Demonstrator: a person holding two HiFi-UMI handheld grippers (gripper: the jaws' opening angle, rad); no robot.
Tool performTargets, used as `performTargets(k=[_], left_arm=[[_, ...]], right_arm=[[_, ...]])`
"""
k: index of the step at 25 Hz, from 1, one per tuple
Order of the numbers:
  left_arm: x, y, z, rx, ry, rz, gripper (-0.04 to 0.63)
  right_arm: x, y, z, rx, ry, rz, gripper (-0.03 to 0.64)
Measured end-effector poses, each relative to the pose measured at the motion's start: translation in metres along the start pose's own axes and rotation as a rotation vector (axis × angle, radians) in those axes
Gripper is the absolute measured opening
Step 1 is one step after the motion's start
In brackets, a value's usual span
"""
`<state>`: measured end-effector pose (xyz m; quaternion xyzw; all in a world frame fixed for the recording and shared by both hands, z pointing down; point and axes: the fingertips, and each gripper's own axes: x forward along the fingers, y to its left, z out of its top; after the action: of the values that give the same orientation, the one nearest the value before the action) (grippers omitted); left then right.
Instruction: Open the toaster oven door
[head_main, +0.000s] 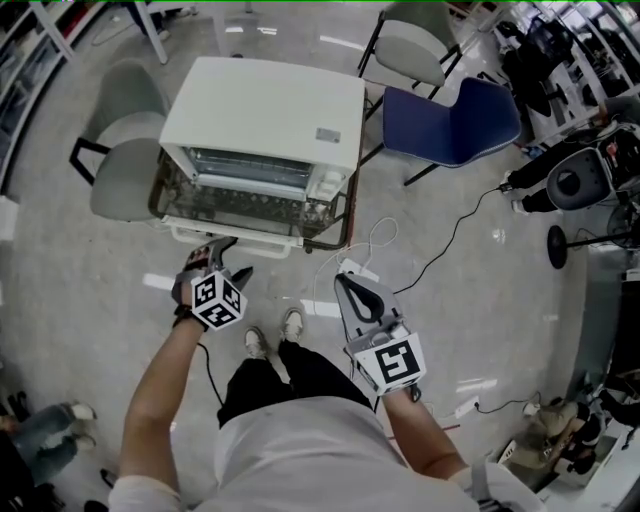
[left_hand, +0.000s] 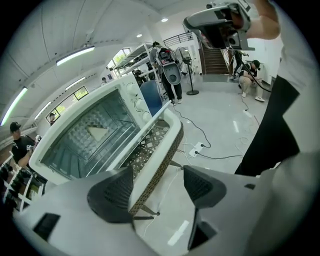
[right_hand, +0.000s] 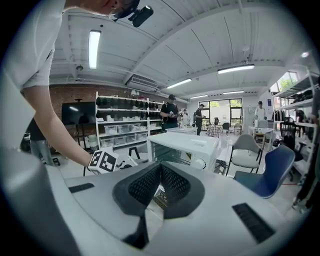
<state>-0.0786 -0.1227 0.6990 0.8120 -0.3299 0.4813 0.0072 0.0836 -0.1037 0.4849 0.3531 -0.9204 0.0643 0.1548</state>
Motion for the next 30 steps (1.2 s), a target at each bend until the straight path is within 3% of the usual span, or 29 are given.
performTargets(k=[11, 22, 30], left_arm=[[0.013, -0.025, -0.021, -0.064, 0.016, 0.001, 0.31], [0.025, -0.036, -0.031, -0.094, -0.003, 0.06, 0.319], [0.03, -0.049, -0.041, -0.194, -0.034, 0.079, 0.321]], right_arm=[[0.004, 0.012, -0.016, -0.004, 0.022, 0.029, 0.023], [0.008, 0.012, -0.035, -0.008, 0.063, 0.047, 0.023], [0.017, 0.021, -0.049, -0.012, 0.099, 0.064, 0.023]])
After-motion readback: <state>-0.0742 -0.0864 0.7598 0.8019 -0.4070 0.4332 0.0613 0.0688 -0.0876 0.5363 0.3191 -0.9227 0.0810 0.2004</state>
